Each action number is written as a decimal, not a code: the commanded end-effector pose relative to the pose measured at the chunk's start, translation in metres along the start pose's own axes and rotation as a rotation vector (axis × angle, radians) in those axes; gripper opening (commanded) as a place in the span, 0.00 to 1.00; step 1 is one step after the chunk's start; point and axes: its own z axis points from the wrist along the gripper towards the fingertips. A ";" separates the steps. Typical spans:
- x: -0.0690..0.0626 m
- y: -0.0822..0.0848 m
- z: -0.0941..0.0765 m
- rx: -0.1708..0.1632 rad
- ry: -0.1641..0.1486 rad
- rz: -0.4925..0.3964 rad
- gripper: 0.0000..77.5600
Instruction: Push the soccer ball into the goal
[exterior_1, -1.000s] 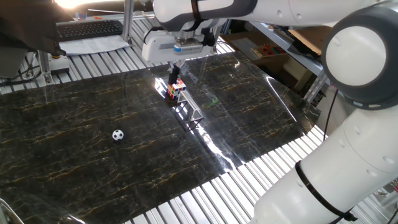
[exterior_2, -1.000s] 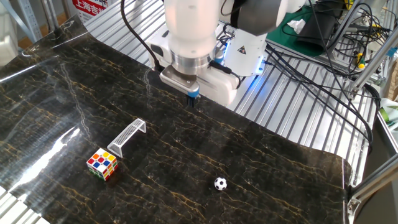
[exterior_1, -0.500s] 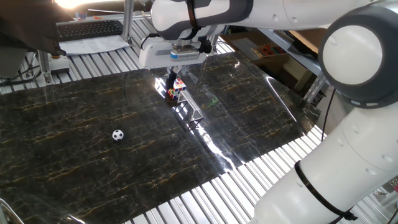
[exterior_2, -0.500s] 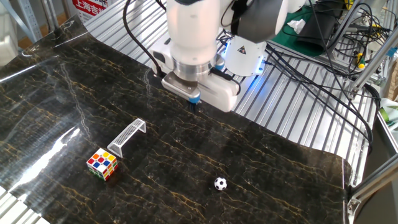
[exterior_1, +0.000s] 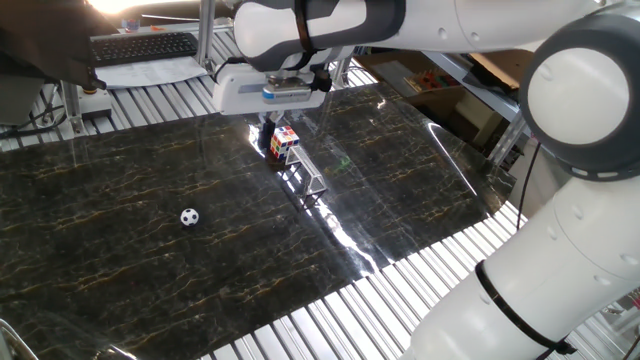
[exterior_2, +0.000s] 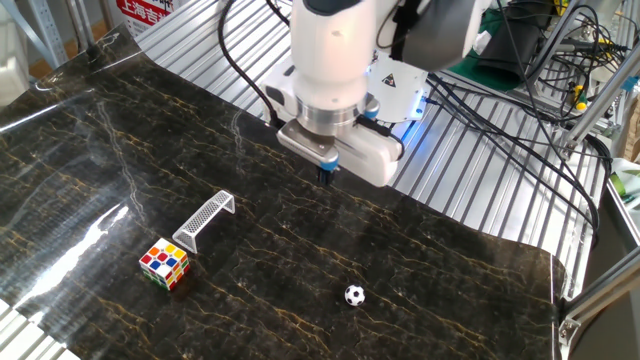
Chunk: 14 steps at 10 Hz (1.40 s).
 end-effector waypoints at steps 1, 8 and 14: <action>-0.001 0.000 0.001 0.001 -0.002 0.002 0.00; -0.001 0.000 0.001 0.034 0.007 -0.095 0.00; 0.012 0.059 0.003 0.035 0.020 -0.015 0.00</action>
